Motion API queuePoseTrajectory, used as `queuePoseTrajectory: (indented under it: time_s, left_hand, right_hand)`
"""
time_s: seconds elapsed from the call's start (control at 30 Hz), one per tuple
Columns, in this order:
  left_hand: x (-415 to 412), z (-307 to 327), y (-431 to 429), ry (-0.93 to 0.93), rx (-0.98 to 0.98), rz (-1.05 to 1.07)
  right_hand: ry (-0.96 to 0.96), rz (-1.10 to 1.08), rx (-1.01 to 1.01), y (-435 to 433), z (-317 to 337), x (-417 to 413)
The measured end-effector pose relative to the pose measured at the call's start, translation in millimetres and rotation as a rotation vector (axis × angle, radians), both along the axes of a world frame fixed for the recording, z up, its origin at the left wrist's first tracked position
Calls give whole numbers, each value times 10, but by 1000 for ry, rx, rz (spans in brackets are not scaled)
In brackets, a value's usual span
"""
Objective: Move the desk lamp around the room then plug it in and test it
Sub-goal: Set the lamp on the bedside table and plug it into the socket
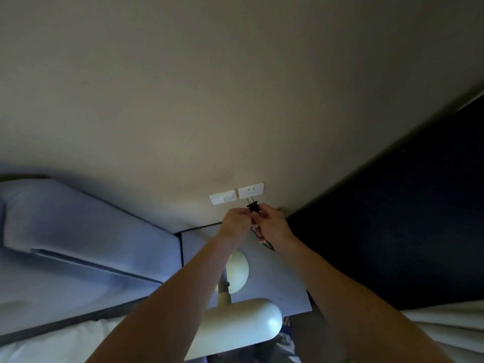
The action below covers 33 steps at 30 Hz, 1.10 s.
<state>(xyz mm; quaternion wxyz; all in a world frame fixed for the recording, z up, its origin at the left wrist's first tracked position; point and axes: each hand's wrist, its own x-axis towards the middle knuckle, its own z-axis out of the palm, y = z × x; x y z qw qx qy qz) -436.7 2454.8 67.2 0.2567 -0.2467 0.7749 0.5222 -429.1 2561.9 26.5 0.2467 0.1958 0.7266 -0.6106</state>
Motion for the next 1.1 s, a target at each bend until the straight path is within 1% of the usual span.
queuePoseTrajectory:
  time_s: [0.13,0.23,0.33,0.47,0.57,0.73,0.8,0.93,1.1]
  left_hand:
    - [-109,-283,11,-32,11,-71]
    - [-183,-434,18,-40,22,-62]
    - [-280,-617,40,-25,62,-85]
    - [-396,-832,82,-52,178,0]
    - [-464,-927,83,-77,168,-13]
    - [-546,-966,62,-116,177,35]
    - [-566,-959,63,-95,177,34]
    - [-583,-965,82,-46,181,-47]
    - [-536,-1064,62,23,230,2]
  right_hand:
    - [-31,-184,103,-46,-443,-116]
    - [-94,-254,50,-52,-636,-228]
    - [-104,-233,37,-81,-806,-353]
    - [-63,-268,4,-108,-1026,-550]
    - [-39,-258,-35,-93,-1075,-662]
    - [-60,-209,-61,-109,-1108,-760]
    - [-37,-208,-61,-105,-1152,-761]
    - [39,-232,-56,-112,-1231,-719]
    - [49,-219,-53,-146,-1278,-741]
